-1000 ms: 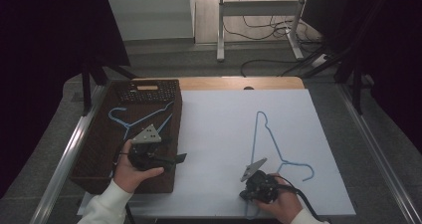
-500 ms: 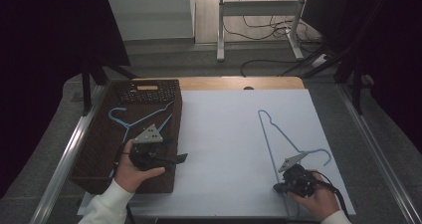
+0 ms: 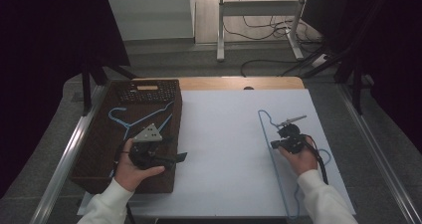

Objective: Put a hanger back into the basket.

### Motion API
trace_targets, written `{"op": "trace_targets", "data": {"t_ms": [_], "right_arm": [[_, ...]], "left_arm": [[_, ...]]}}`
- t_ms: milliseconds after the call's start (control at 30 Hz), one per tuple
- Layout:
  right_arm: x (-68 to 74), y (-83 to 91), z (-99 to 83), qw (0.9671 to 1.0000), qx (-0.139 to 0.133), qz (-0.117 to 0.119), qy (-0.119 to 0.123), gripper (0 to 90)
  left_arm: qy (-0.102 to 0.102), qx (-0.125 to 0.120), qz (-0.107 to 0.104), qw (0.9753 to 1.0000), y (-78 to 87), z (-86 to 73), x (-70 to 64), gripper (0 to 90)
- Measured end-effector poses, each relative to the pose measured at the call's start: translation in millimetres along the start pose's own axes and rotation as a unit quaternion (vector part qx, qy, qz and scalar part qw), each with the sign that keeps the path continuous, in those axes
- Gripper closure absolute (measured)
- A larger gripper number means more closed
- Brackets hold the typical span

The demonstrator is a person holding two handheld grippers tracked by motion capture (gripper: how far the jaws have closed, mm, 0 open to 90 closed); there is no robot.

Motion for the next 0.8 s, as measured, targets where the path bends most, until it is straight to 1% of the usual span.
{"op": "trace_targets", "data": {"t_ms": [33,67,133,200,267,333,400,467,533,600,667,733,800], "right_arm": [[-2.1,-5.9,3.3,1.0,0.003,-0.001,-0.004,89.9],[-4.3,-11.4,6.8,0.9999,0.004,-0.008,-0.006,89.9],[-7.5,-19.4,14.5,0.9998,-0.001,-0.013,-0.017,89.9],[-10.1,-25.0,21.3,0.9994,-0.004,-0.016,-0.032,89.9],[-12.0,-29.2,26.3,0.9991,-0.005,-0.02,-0.036,89.9],[-11.8,-31.9,29.4,0.999,-0.006,-0.016,-0.042,89.9],[-9.5,-33.6,30.9,0.9991,-0.005,-0.01,-0.04,89.9],[-3.2,-36.1,31.7,0.999,-0.007,0.007,-0.043,89.9],[3.8,-38.2,32.7,0.9992,-0.008,0.013,-0.037,89.9],[14.2,-41.2,33.7,0.9988,-0.008,0.032,-0.036,89.9],[24.8,-44.1,35.3,0.9991,-0.007,0.035,-0.024,89.9],[38.6,-47.9,36.7,0.9982,-0.005,0.057,-0.022,89.9],[51.6,-51.0,38.4,0.9982,-0.003,0.059,-0.006,89.9]], "left_arm": [[0.0,0.0,0.001,1.0,0.3,0.0,0.3,23.7],[0.0,-0.001,0.001,1.0,0.7,0.1,0.5,23.7],[0.0,-0.001,0.002,1.0,1.4,0.1,1.2,23.7],[0.0,-0.002,0.002,1.0,2.1,0.2,1.5,23.7],[0.0,-0.003,0.002,1.0,2.8,0.5,1.2,23.7],[-0.001,-0.003,0.002,1.0,3.5,0.8,0.7,23.7],[-0.002,-0.004,0.002,1.0,3.9,1.4,0.4,23.7],[-0.002,-0.006,0.003,1.0,4.3,2.0,0.2,23.7],[-0.002,-0.006,0.003,1.0,4.4,2.5,0.0,23.7],[-0.003,-0.006,0.003,1.0,4.2,2.8,-0.4,23.7],[-0.004,-0.005,0.002,1.0,3.9,3.0,-0.6,23.7],[-0.004,-0.005,0.002,1.0,3.7,3.0,-0.3,23.7],[-0.004,-0.006,0.002,1.0,3.5,3.2,-0.1,23.7]]}}
Point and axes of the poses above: each handheld gripper's, and its own axes: y roughly backward along the jaws, z roughly out of its top, x roughly to its left, the point moved 8 cm from there along -y, roughly forward along the jaws, and after that the axes turned 8 degrees about -x, right-handed, at the moved point
